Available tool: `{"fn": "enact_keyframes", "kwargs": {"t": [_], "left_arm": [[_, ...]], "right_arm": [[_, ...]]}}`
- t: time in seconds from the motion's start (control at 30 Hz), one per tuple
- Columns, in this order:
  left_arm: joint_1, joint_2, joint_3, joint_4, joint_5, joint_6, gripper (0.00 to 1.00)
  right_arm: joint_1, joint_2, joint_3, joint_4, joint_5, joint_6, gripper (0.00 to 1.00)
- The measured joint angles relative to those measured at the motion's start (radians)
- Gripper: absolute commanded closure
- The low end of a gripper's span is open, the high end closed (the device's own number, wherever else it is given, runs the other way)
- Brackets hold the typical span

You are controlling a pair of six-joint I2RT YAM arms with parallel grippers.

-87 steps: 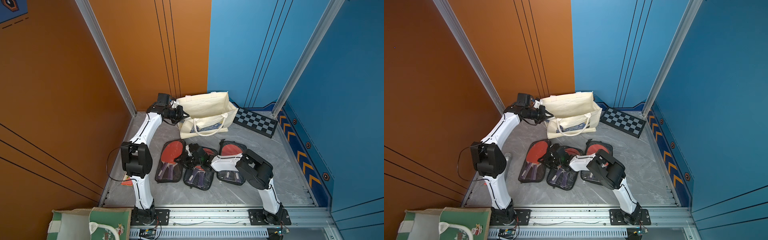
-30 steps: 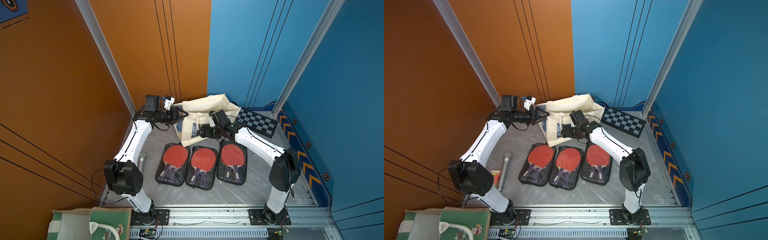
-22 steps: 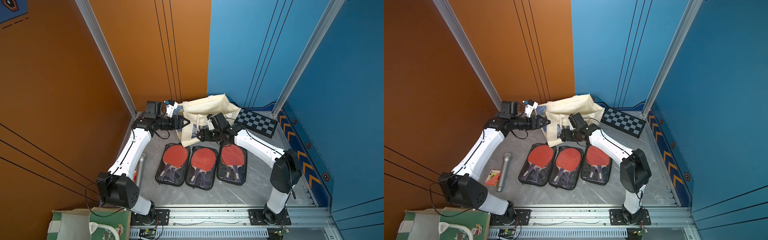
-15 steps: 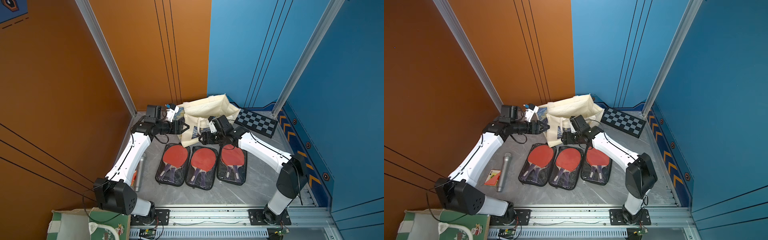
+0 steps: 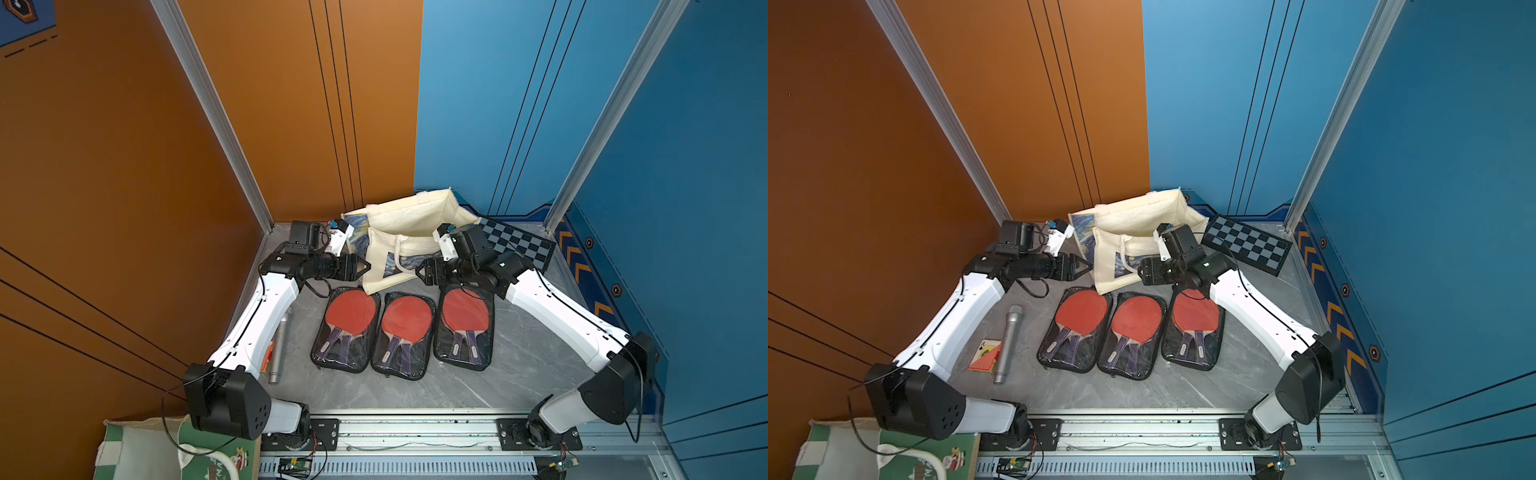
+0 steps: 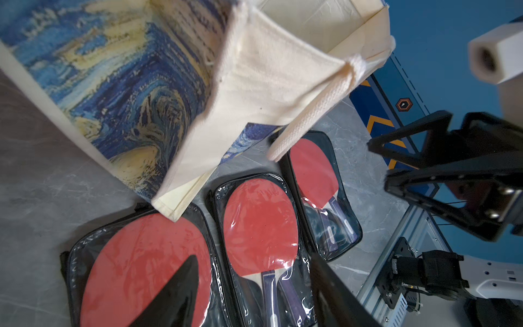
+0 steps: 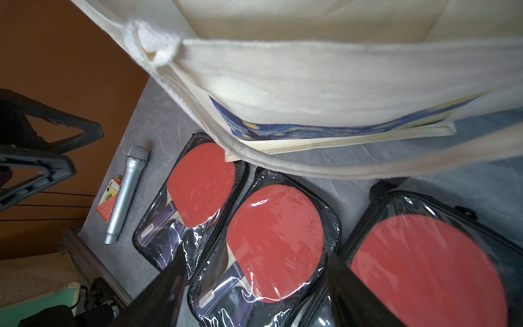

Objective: Remove the ping pong set from the canvas bag
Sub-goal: Place the canvas bag at the center of the board.

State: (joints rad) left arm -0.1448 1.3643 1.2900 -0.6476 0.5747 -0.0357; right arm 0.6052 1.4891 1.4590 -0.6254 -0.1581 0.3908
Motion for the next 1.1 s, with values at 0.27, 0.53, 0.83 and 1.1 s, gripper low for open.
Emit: {"fn": "enact_keyframes", "kwargs": {"t": [0.27,0.53,0.83,1.1], "left_arm": [[0.05,-0.101,-0.19,-0.003,-0.127,0.121,0.27],[0.176,-0.137,-0.34,0.056,-0.152,0.129,0.27],[0.082,0.036,-0.332,0.129,-0.154,0.09,0.27],[-0.008,0.216,-0.175,0.201,-0.193,0.037,0.27]], "right_arm": [[-0.239,-0.249,-0.059,-0.057,0.178,-0.073,0.08],[-0.513,-0.27,-0.229,-0.055,0.157,-0.077,0.07],[-0.508,-0.209,-0.336,0.066,0.0,-0.023,0.06],[-0.528,-0.044,-0.347,0.227,-0.093,0.095,0.06]]}}
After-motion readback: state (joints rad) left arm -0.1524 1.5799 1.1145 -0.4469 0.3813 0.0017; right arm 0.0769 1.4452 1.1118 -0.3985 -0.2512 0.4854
